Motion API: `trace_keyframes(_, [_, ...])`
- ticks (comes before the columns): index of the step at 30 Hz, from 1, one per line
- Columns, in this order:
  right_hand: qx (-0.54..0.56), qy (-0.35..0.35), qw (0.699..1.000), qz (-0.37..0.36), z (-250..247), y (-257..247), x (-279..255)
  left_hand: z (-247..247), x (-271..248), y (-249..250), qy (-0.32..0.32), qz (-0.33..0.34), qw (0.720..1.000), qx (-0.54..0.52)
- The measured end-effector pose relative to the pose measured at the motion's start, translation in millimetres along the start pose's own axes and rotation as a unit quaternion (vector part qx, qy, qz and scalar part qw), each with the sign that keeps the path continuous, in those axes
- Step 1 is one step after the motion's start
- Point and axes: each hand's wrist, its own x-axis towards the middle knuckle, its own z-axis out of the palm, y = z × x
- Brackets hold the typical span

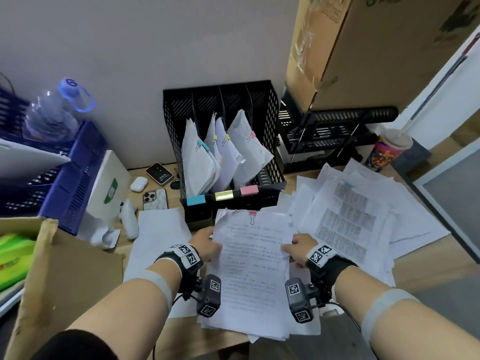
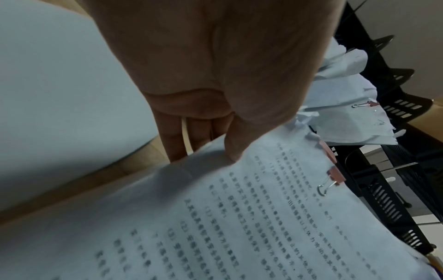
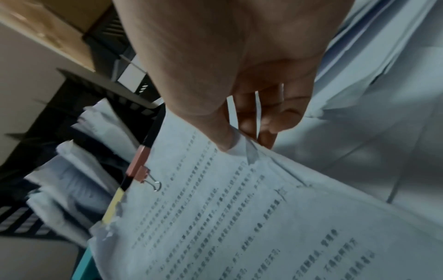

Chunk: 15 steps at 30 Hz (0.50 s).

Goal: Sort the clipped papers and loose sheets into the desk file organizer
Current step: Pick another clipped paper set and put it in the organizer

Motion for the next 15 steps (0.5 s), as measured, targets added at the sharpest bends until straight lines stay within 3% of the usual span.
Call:
trace_keyframes(8, [-0.076, 0.046, 0.994, -0.063, 5.3, -23.6, 7.8, -19.9, -10.7, -3.7, -0.009, 0.007, 1.000, -0.023])
trace_keyframes(12, [-0.065, 0.167, 0.981, -0.073, -5.8, -42.4, -2.5, -28.1, -17.1, 12.3, -0.017, 0.080, 0.997, 0.016])
trace_keyframes(14, [-0.044, 0.139, 0.987, -0.061, -9.6, -56.6, -13.2, -33.6, -22.4, 30.5, -0.021, 0.115, 0.993, 0.022])
trace_keyframes(15, [-0.011, 0.082, 0.995, -0.054, -10.4, -66.1, -22.7, -36.1, -24.5, 42.8, -0.016, 0.133, 0.991, 0.017])
